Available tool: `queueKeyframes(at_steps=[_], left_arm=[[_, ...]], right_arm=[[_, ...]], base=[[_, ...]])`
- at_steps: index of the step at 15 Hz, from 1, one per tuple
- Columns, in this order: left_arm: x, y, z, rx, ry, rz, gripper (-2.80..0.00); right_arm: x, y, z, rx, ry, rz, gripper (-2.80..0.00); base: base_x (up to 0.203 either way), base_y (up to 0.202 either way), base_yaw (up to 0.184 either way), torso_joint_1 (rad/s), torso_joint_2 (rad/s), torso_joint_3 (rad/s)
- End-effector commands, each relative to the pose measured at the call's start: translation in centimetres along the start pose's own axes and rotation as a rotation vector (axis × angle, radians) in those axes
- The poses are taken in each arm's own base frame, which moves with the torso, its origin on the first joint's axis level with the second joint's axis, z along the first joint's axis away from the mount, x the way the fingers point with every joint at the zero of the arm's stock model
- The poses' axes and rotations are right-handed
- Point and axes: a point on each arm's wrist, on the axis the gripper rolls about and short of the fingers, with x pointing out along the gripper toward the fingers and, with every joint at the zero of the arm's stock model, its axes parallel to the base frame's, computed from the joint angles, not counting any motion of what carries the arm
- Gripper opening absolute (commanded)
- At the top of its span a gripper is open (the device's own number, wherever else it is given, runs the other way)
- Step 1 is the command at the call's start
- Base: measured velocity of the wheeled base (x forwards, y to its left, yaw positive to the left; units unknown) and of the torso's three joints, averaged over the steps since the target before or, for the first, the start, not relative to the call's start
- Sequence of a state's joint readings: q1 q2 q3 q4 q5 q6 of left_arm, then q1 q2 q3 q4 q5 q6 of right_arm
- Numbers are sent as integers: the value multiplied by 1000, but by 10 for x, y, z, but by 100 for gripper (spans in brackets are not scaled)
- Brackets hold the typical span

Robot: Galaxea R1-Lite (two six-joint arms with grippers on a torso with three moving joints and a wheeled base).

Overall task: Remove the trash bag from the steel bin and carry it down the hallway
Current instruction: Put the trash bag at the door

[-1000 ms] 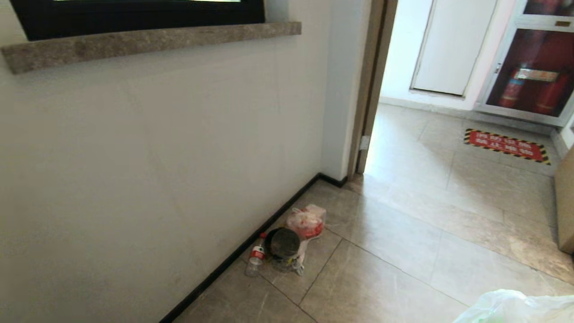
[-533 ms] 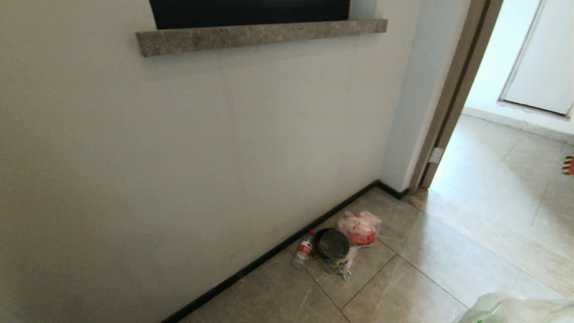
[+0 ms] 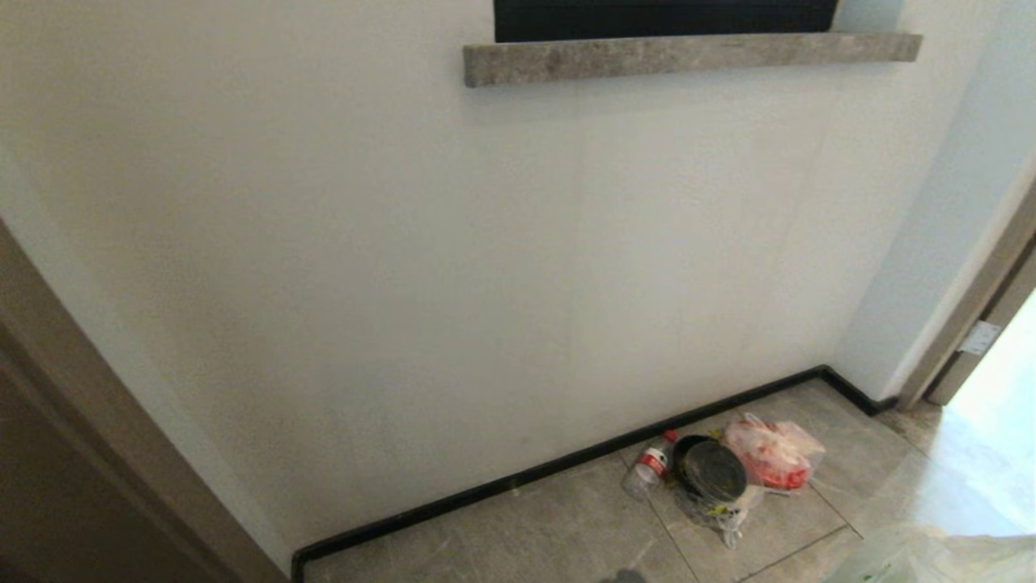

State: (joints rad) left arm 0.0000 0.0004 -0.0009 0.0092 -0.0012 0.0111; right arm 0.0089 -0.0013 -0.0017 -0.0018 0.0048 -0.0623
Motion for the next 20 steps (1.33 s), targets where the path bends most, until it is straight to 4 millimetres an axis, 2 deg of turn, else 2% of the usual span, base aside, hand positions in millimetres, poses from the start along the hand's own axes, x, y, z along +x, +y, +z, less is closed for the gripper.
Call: queueKeyframes(at_steps=[1, 10, 20], left_arm=[[0, 0, 0, -2, -1, 1, -280], [0, 0, 1, -8, -3, 1, -280], [0, 0, 0, -13, -3, 1, -280]], right_arm=[[-3, 0, -1, -1, -40, -1, -280], [-3, 0, -1, -1, -38, -4, -280], [-3, 0, -1, -1, -38, -3, -280]], base=[[-1, -7, 168, 2, 5, 3], [1, -9, 154, 2, 3, 5], [0, 0, 0, 1, 1, -36]])
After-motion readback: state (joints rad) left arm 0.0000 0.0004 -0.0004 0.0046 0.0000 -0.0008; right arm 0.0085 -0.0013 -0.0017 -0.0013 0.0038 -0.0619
